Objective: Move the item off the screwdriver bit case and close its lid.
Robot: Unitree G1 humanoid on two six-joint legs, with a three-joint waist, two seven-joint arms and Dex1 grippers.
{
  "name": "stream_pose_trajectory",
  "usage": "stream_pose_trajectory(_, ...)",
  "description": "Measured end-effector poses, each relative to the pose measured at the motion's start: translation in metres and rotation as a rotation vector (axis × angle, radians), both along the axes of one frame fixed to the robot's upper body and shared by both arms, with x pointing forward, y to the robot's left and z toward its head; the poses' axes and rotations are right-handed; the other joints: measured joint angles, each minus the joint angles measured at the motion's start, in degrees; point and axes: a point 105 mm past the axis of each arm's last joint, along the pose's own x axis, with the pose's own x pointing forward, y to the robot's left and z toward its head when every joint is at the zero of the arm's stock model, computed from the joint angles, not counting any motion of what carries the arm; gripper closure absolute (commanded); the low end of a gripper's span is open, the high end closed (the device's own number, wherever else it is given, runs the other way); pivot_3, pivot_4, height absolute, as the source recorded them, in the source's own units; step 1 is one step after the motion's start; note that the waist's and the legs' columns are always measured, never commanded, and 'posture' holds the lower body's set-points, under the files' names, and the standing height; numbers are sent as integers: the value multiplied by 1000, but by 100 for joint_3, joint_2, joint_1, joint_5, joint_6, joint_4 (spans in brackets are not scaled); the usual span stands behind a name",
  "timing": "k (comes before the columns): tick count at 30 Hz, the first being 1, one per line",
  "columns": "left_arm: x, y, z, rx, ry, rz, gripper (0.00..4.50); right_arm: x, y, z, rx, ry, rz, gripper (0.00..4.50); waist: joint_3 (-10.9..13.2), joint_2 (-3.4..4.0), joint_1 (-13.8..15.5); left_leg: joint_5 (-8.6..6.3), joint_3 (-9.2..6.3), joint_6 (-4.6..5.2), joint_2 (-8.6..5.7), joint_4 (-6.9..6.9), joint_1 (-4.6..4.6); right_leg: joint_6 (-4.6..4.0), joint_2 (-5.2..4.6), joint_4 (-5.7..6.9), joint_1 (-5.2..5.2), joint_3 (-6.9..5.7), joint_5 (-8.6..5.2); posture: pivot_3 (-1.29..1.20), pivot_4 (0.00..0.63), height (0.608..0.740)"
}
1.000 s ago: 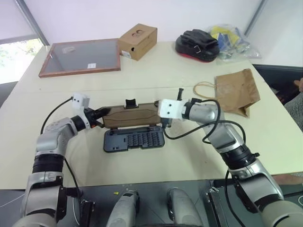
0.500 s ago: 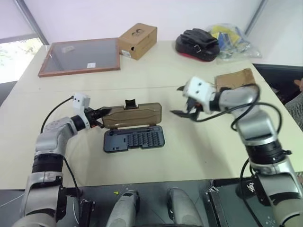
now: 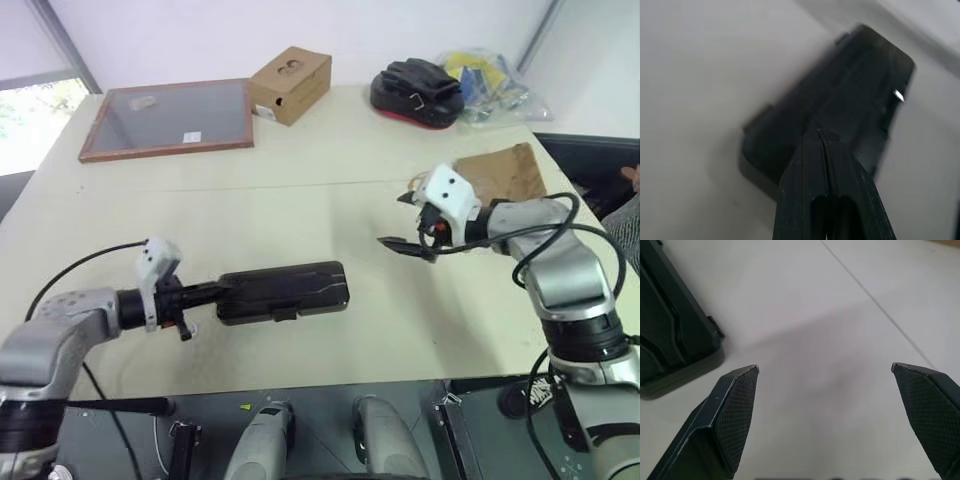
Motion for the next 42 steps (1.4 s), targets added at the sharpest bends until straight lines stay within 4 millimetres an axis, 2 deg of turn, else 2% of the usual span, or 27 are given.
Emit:
stream_pose_trajectory(2,-2,0,1,5,2,-11,4500,-1,7,-5,55,42,0,59,0,0,9,0,0,0,0,1,0,-9,0,0,0,0,-5,0,150,740)
stream_pose_trajectory(3,3,-1,6,3,-19,-12,4500,-2,15,-8,106,73,4,59,0,-1,28,0,-2,0,0,3,-3,-11,3,0,1,-6,-6,0,150,740)
stream_pose_trajectory(6,26,-9,36,-8,-133,-25,4500,-11,38,-10,223,163,37,59,0,-1,125,1,-2,-1,-2,10,-6,1,3,-1,1,-8,1,0,150,740)
stream_pose_trajectory(9,43,-20,55,-13,-203,-68,4500,-25,55,-10,306,259,83,1414,-1,-1,155,0,-2,0,-10,8,-8,4,-2,-6,1,-8,2,0,150,740)
stream_pose_trajectory(13,60,-42,57,-6,-215,-161,4500,-47,68,-19,343,401,125,3491,-2,-2,160,0,-1,0,-12,8,-10,4,-3,-6,1,-10,2,0,150,740)
stream_pose_trajectory(15,69,-53,55,5,-212,-218,4500,-64,75,-32,365,517,144,4452,-2,-2,149,1,0,0,-12,8,-9,4,3,-4,0,-10,2,0,150,740)
stream_pose_trajectory(20,86,-71,41,45,-188,-318,4500,-102,104,-44,421,718,230,4452,-3,0,92,1,0,1,-10,9,-7,3,13,6,-4,-8,2,0,150,740)
stream_pose_trajectory(25,96,-74,10,91,-116,-350,4500,-114,116,-67,441,822,158,4452,-3,-1,125,1,0,1,-12,12,-9,3,12,6,-5,-8,2,0,150,740)
stream_pose_trajectory(28,104,-77,4,112,-118,-361,4500,-115,125,-74,441,830,119,4452,-3,-2,126,1,-1,1,-13,14,-10,4,12,6,-5,-8,3,0,150,740)
stream_pose_trajectory(37,119,-100,-17,154,-138,-380,4500,-92,134,-104,440,823,-176,4452,-5,-3,109,1,0,1,-14,13,-10,5,14,13,-11,-7,3,0,150,740)
stream_pose_trajectory(42,120,-104,-21,180,-156,-402,4500,-90,138,-105,432,766,-218,4452,-7,-3,95,2,0,2,-14,16,-7,5,14,20,-10,-7,3,0,150,740)
